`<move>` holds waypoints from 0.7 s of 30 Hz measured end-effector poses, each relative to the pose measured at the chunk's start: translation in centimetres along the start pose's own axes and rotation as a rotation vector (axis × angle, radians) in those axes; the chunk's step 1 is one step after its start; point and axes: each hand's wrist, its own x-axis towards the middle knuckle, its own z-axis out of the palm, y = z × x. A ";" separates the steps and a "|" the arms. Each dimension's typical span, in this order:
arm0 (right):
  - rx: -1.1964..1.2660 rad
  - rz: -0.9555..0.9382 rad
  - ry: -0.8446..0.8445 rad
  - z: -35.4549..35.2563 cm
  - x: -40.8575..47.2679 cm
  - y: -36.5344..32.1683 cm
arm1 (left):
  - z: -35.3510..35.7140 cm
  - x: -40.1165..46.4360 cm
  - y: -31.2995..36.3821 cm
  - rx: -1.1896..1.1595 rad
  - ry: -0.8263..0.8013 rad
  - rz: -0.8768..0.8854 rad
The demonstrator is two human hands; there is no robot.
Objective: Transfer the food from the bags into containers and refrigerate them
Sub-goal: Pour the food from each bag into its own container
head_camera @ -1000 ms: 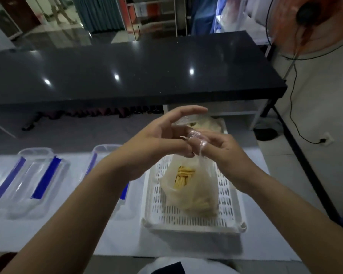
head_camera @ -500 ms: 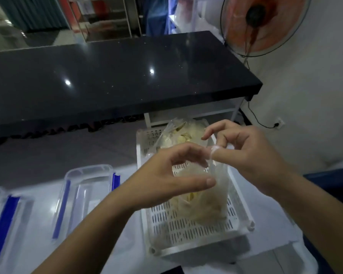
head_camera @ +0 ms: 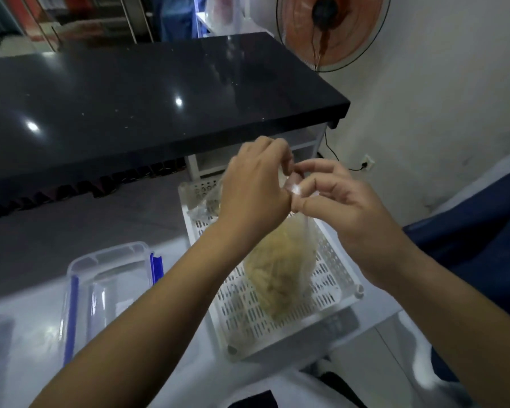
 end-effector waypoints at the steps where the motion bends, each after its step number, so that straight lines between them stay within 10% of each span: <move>1: 0.018 0.003 0.031 0.0 -0.3 0.3 | 0.0 0.2 0.0 0.001 0.003 0.011; 13: 0.676 0.705 0.162 -0.9 -4.6 11.8 | -2.0 3.2 3.9 -0.076 -0.020 0.050; 21: 1.335 0.627 -0.150 -1.0 -1.6 11.2 | -7.0 8.6 11.3 -0.119 0.099 0.123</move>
